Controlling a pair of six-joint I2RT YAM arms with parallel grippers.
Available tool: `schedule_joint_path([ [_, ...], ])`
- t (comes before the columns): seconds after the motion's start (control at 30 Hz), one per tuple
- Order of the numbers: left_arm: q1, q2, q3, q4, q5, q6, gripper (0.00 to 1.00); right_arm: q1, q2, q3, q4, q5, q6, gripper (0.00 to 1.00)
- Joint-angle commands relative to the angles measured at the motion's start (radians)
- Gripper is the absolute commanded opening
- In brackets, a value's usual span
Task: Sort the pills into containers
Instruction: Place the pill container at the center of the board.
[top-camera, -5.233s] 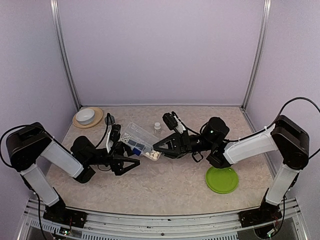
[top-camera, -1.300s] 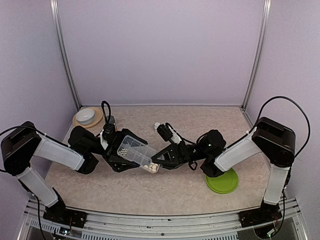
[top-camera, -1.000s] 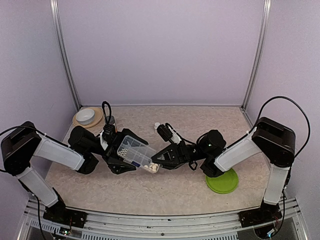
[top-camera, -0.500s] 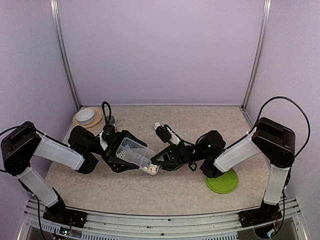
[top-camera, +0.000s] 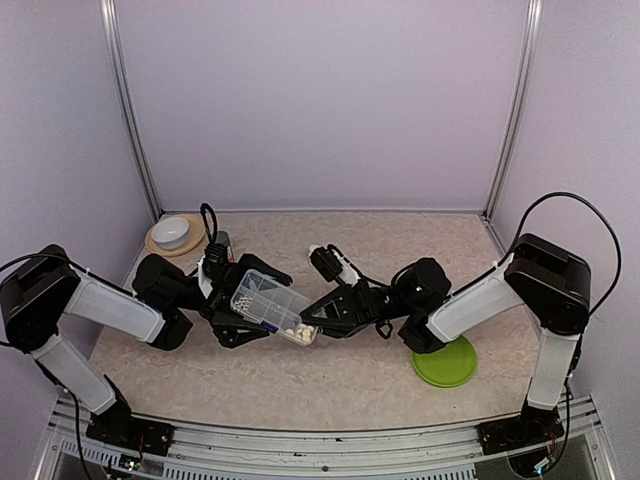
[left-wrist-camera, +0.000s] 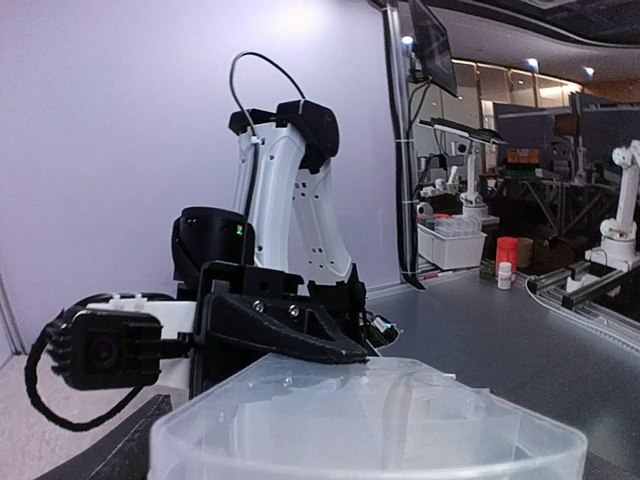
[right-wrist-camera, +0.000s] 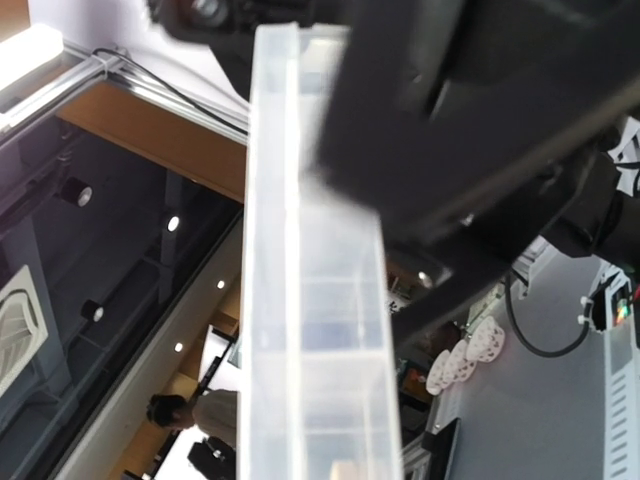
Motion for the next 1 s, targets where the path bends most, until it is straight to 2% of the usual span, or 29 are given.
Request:
schedule_joint_path([
  [0.0, 0.013, -0.059, -0.074, 0.273, -0.107, -0.090, 0.99, -0.023, -0.054, -0.009, 0.003, -0.020, -0.064, 0.00],
  [0.13, 0.026, -0.136, -0.191, 0.252, -0.268, -0.090, 0.99, -0.052, -0.101, -0.025, -0.093, -0.035, -0.139, 0.00],
  [0.23, 0.036, -0.193, -0.249, 0.171, -0.377, -0.081, 0.99, -0.070, -0.135, -0.027, -0.187, -0.047, -0.208, 0.00],
  [0.3, 0.044, -0.238, -0.260, 0.045, -0.457, -0.077, 0.99, -0.085, -0.158, -0.028, -0.275, -0.057, -0.270, 0.00],
  [0.43, 0.046, -0.344, -0.218, -0.351, -0.615, -0.032, 0.99, -0.128, -0.205, -0.030, -0.496, -0.062, -0.436, 0.00],
  [0.5, 0.046, -0.382, -0.205, -0.481, -0.668, -0.025, 0.99, -0.155, -0.223, -0.031, -0.633, -0.056, -0.518, 0.00],
  [0.73, 0.040, -0.441, -0.221, -0.571, -0.735, -0.056, 0.99, -0.219, -0.206, -0.014, -0.839, -0.071, -0.667, 0.01],
  [0.83, 0.034, -0.446, -0.204, -0.640, -0.756, -0.056, 0.99, -0.239, -0.177, 0.022, -0.974, -0.062, -0.762, 0.02],
  [0.97, 0.029, -0.436, -0.196, -0.704, -0.789, -0.061, 0.99, -0.262, -0.136, 0.058, -1.067, -0.053, -0.827, 0.02],
])
